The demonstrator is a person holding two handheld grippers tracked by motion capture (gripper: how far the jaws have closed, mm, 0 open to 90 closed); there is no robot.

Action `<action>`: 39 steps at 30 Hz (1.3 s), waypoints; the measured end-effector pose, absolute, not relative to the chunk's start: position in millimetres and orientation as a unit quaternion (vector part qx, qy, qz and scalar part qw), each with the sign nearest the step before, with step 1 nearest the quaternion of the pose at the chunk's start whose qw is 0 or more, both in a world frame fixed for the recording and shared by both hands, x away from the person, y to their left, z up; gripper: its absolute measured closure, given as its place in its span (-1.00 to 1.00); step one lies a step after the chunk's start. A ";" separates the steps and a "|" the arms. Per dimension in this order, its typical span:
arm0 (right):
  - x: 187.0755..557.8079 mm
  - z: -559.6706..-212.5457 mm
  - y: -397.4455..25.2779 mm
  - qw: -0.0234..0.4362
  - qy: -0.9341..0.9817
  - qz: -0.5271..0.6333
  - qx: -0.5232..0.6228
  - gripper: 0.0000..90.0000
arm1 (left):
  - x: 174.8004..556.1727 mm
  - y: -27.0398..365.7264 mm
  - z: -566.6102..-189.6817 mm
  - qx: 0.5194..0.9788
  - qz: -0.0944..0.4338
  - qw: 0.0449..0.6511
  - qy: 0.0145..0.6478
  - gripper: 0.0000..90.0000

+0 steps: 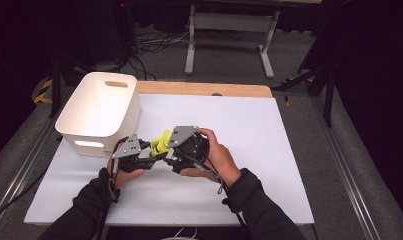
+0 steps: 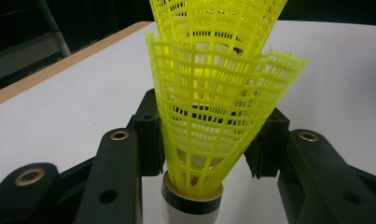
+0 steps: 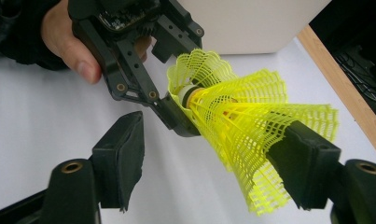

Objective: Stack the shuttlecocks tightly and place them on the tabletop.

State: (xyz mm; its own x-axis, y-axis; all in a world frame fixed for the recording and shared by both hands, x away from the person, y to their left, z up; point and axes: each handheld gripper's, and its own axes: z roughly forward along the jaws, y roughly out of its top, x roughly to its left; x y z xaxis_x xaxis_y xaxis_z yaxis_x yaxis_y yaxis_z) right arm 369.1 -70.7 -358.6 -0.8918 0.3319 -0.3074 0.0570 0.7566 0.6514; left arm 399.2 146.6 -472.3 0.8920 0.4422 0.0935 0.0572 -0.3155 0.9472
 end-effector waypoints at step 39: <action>354.0 -385.9 -176.6 0.304 0.828 0.438 0.171 -0.57 | 391.4 153.2 -465.3 0.786 0.180 0.574 0.143 0.24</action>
